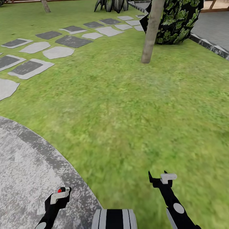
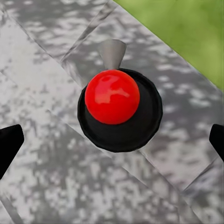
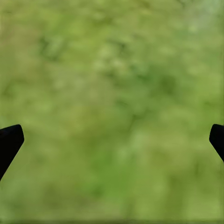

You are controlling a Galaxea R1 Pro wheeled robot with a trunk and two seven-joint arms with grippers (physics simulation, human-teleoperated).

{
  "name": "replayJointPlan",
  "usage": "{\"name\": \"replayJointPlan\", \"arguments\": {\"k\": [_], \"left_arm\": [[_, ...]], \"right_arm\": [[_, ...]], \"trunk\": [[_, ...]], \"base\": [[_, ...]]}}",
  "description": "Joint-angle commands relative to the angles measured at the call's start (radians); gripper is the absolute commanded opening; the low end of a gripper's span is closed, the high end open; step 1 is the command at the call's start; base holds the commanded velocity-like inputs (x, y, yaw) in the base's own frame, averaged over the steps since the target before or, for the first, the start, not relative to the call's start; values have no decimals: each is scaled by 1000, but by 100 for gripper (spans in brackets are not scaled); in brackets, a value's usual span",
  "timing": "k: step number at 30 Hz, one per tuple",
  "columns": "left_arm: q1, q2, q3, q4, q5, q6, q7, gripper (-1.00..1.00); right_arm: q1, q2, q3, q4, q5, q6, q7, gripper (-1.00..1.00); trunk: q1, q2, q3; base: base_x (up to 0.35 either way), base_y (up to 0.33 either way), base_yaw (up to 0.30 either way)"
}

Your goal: In the garden, pick up the pesticide atomizer on the floor and spray pesticide onto both trees until each tree trunk is fully covered.

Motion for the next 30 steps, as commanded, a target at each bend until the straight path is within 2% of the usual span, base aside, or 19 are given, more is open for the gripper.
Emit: {"name": "replayJointPlan", "arguments": {"k": [1, 26, 27, 30], "left_arm": [[0, 0, 1, 1, -1, -3, 0, 100], [0, 1, 2, -1, 0, -7, 0, 100], [0, 1, 3, 0, 0, -5, 0, -100], [0, 2, 5, 1, 3, -4, 1, -100]], "right_arm": [[0, 0, -1, 0, 3, -3, 1, 100], [0, 0, -1, 0, 3, -3, 1, 100], [0, 0, -1, 0, 3, -3, 1, 100], [0, 0, -1, 0, 3, -2, 1, 100]], "trunk": [[0, 0, -1], [0, 0, -1], [0, 0, -1], [0, 0, -1]], "base": [[35, 0, 0], [16, 0, 0], [0, 0, 0], [0, 0, 0]]}}
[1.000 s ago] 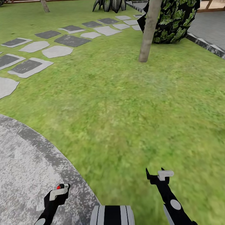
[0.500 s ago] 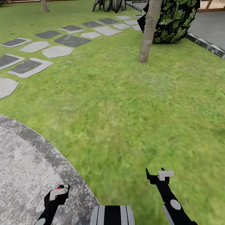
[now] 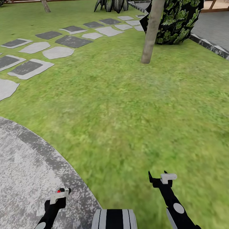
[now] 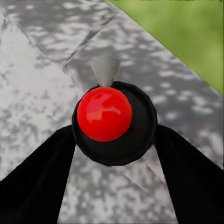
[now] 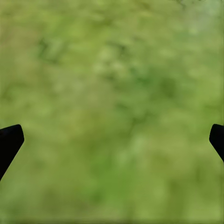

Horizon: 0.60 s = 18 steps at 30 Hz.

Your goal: In the garden, pick up the pesticide atomizer on the floor and spray pesticide onto both trees until each tree trunk is fully covered.

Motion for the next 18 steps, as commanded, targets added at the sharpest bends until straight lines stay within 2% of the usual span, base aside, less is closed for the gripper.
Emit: {"name": "replayJointPlan", "arguments": {"k": [1, 18], "left_arm": [[0, 0, 3, 1, 1, -4, 1, -100], [0, 0, 2, -1, 4, -5, 1, -100]], "right_arm": [[0, 0, -1, 0, 3, -3, 1, 100], [0, 0, -1, 0, 3, -3, 1, 100]], "trunk": [[0, 0, -1], [0, 0, -1]], "base": [[0, 0, 0], [0, 0, 0]]}}
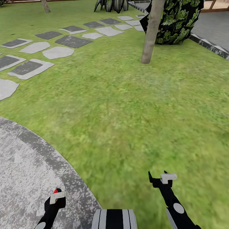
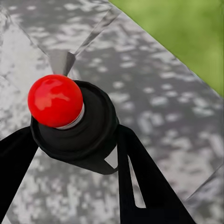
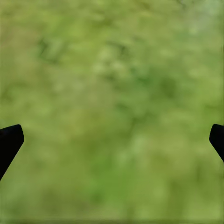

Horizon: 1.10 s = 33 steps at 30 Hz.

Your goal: In the garden, pick up the pesticide atomizer on the floor and spray pesticide onto both trees until each tree trunk is fully covered.

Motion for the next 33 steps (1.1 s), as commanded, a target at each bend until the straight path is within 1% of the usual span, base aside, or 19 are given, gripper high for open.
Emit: {"name": "replayJointPlan", "arguments": {"k": [1, 7, 33], "left_arm": [[-1, 0, 1, 1, -1, -3, 0, -100], [-1, 0, 0, -1, 1, -5, 0, -100], [0, 0, 1, 0, 0, -1, 0, -100]], "right_arm": [[0, 0, -1, 0, 3, -3, 1, 100], [0, 0, -1, 0, 3, -3, 1, 100], [0, 0, -3, 1, 5, -6, 1, 100]], "trunk": [[0, 0, -1], [0, 0, -1], [-12, 6, 100]], "base": [[0, 0, 0], [0, 0, 0], [0, 0, 0]]}}
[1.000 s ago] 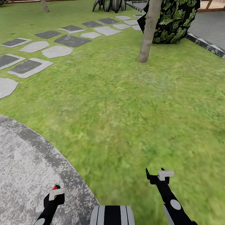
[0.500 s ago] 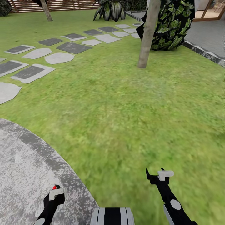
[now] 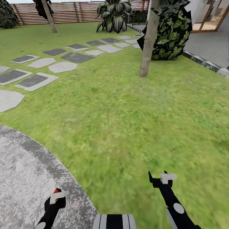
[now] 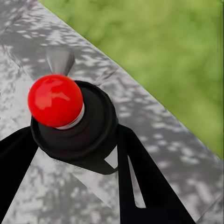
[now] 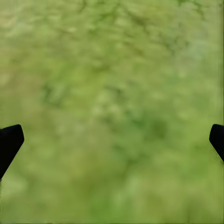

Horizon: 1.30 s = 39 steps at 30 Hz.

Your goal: In the garden, pick up the pesticide atomizer on the floor and spray pesticide onto both trees until each tree trunk is fully covered.

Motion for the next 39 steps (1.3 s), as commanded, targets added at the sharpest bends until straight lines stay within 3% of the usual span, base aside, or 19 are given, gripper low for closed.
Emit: {"name": "replayJointPlan", "arguments": {"k": [1, 8, 12, 14, 18, 22, 27, 39], "left_arm": [[0, 0, 1, 1, 0, -3, 0, -100], [6, 1, -1, 2, 1, -6, 0, -100], [66, 7, 1, 1, 7, -11, 2, -100], [92, 8, 3, 1, 8, -14, 3, -100], [125, 12, 47, 1, 12, -16, -2, -100], [131, 12, 80, 2, 11, -21, -7, -100], [133, 11, 85, 2, 8, -25, -7, -100], [133, 10, 86, 2, 5, -25, -11, -100]], "right_arm": [[0, 0, -1, 0, 4, -3, 1, 100], [2, 4, -1, 3, 4, -5, -1, 100], [58, -13, -7, 93, 5, -22, -3, 100], [85, -16, -8, 161, 5, -80, -3, 100], [113, -28, -10, 341, 3, -247, -5, 100], [118, -36, -10, 450, 2, -336, -6, 100], [119, -35, -8, 486, 2, -354, -5, 100], [119, -35, -8, 506, 2, -357, -5, 100]], "trunk": [[-1, 0, 3], [-4, 2, 31], [-6, 3, 50], [-6, 3, 61], [-7, 4, 75], [-7, 4, 81], [-7, 4, 88], [-13, 6, 153]], "base": [[0, 0, 0], [0, 0, -1], [0, 0, -75], [0, 0, -107], [0, 0, -109], [0, 0, -110], [0, 0, -109], [0, 0, -108]]}}
